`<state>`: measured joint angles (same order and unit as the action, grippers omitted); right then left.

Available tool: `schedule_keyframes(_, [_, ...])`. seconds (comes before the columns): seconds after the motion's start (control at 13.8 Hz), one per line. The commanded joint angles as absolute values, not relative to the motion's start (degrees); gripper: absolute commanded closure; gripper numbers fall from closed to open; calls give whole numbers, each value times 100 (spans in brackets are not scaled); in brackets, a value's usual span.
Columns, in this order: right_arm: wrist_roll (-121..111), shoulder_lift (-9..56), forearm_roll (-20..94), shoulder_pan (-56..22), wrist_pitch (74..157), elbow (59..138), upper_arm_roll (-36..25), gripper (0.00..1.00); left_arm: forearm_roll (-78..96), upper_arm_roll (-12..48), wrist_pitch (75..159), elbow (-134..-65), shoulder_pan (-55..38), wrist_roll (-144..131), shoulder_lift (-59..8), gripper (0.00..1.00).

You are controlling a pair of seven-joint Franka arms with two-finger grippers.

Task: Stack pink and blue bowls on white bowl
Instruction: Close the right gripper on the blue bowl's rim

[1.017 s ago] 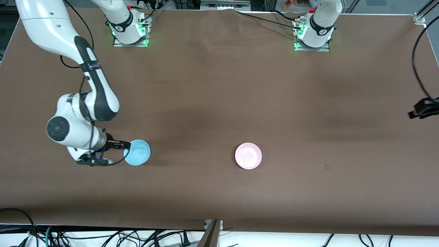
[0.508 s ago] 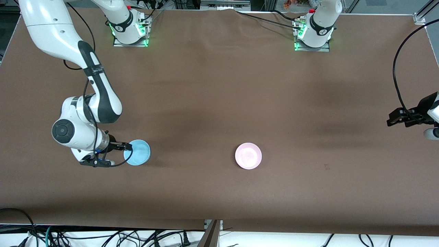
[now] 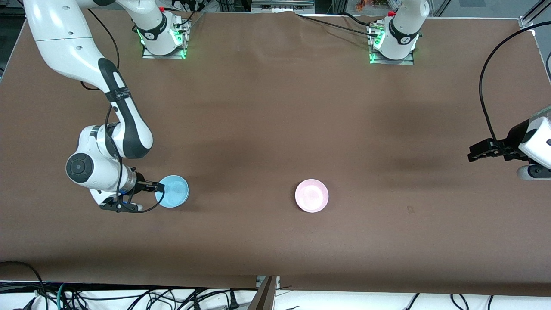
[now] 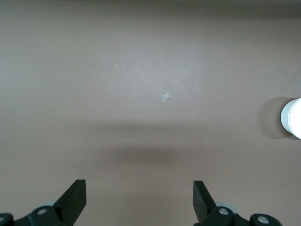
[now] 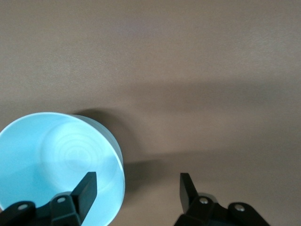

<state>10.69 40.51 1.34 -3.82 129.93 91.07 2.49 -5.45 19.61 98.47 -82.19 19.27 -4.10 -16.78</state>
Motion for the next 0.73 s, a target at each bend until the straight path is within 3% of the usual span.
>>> schedule_keyframes(0.0, [1081,4183,377,-378,13078,8982,290,43,-676,1969,9826,-8060,1951,-448,-1679,0])
schedule_keyframes(0.51, [1020,4184,387,-439,13052,8947,299,95,-677,1934,9853,-8060,1942,-492,-1837,0])
schedule_keyframes(0.65, [984,4166,387,-466,12956,8825,316,100,-668,1925,9922,-8016,1960,-492,-1872,0])
